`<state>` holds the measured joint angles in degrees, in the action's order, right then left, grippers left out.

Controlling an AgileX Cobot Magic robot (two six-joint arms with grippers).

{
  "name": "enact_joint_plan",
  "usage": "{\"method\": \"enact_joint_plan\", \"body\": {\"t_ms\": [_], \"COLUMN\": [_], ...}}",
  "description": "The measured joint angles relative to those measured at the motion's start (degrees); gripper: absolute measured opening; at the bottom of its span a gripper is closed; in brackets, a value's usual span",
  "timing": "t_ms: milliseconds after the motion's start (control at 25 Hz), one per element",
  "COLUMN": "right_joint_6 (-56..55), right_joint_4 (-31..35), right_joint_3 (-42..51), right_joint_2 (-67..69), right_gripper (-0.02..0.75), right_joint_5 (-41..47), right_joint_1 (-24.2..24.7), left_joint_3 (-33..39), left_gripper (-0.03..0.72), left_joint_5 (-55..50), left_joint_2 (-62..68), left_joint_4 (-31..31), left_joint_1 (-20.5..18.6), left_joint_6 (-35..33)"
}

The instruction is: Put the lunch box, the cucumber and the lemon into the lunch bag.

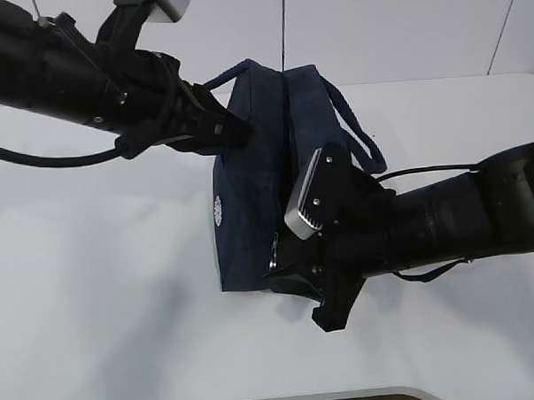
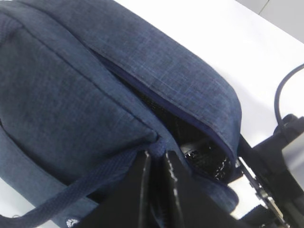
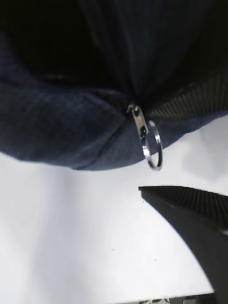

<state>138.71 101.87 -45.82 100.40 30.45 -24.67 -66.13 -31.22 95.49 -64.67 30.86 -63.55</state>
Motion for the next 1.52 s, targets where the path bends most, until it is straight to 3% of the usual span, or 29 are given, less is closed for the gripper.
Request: {"method": "enact_joint_plan", "body": {"t_ms": [920,1200,1520], "right_joint_6": [-1.13,-1.25,-1.25], "right_joint_4": [0.0,0.0,0.0], "right_joint_3": [-0.9,-1.0,-1.0], "right_joint_2": [2.57,2.57,2.57], "right_gripper": [0.364,0.211,0.185], "right_joint_5": [1.75,1.66,1.66], "right_joint_1": [0.0,0.0,0.0], "left_joint_3": [0.0,0.0,0.0], "left_gripper": [0.001,0.001,0.001], "left_joint_5": [0.0,0.0,0.0], "left_joint_2": [0.0,0.0,0.0], "left_joint_4": [0.0,0.0,0.0], "left_joint_1": [0.0,0.0,0.0], "left_joint_6": [0.0,0.0,0.0]}}
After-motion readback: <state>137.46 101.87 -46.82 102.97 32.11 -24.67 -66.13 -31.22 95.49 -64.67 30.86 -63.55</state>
